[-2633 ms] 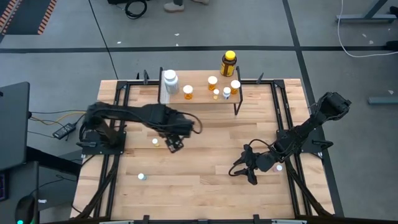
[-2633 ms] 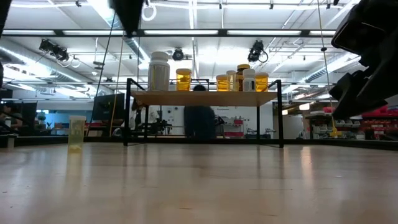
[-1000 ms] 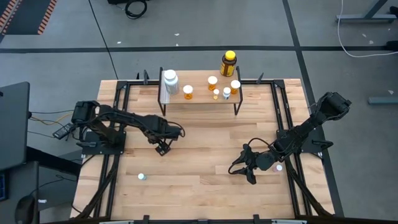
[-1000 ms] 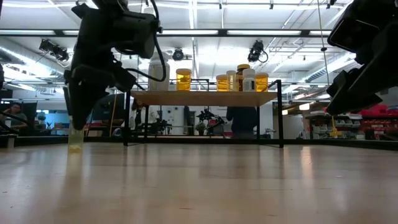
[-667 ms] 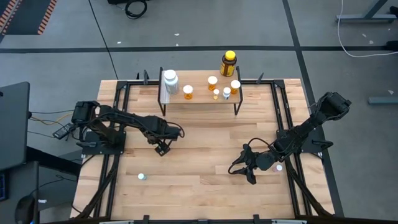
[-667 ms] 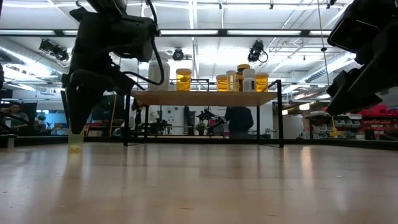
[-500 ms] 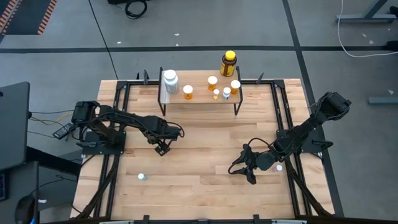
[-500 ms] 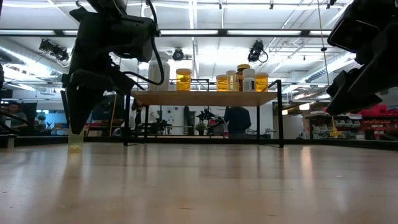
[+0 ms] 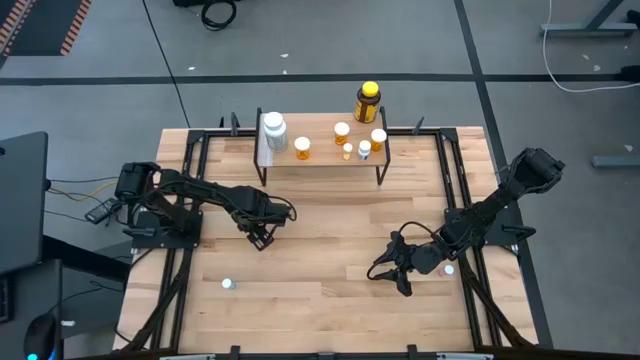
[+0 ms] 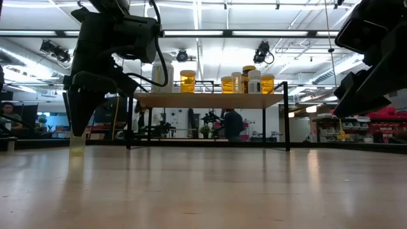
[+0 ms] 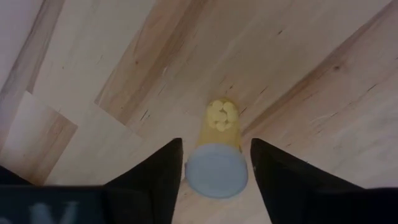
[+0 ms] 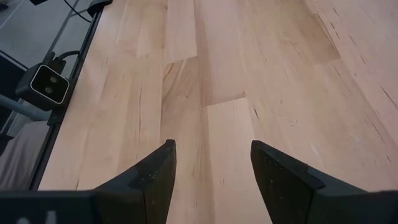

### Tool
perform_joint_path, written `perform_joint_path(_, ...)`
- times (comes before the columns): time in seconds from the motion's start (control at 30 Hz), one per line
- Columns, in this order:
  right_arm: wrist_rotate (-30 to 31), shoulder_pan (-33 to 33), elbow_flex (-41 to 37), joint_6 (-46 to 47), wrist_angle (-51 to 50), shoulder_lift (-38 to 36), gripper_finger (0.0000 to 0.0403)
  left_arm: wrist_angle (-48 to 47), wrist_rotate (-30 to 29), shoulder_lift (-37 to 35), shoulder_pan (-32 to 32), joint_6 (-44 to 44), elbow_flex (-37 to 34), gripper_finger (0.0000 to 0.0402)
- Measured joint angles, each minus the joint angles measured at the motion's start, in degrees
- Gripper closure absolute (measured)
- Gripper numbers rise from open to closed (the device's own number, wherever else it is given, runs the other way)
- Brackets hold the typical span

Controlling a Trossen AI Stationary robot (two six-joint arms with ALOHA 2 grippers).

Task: Pick and place medicine bottles onto shelf by color
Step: Put the small yellow medicine bottle on the shelf

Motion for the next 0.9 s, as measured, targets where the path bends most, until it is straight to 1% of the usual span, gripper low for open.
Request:
perform_joint_path(0.17, 0.0, 0.0, 0.0, 0.0, 0.0, 0.0, 0.0189, 0.0, -0.3, 0.0, 0.0, 0.0, 0.0, 0.0228)
perform_joint_path(0.33, 0.0, 0.0, 0.0, 0.0, 0.0, 0.0, 0.0189, 0.3, -0.7, 0.0, 0.0, 0.0, 0.0, 0.0238)
perform_joint_path(0.9, 0.0, 0.0, 0.0, 0.0, 0.0, 0.0, 0.0189, 0.4, -0.7, 0.0, 0.0, 0.3, 0.0, 0.0242)
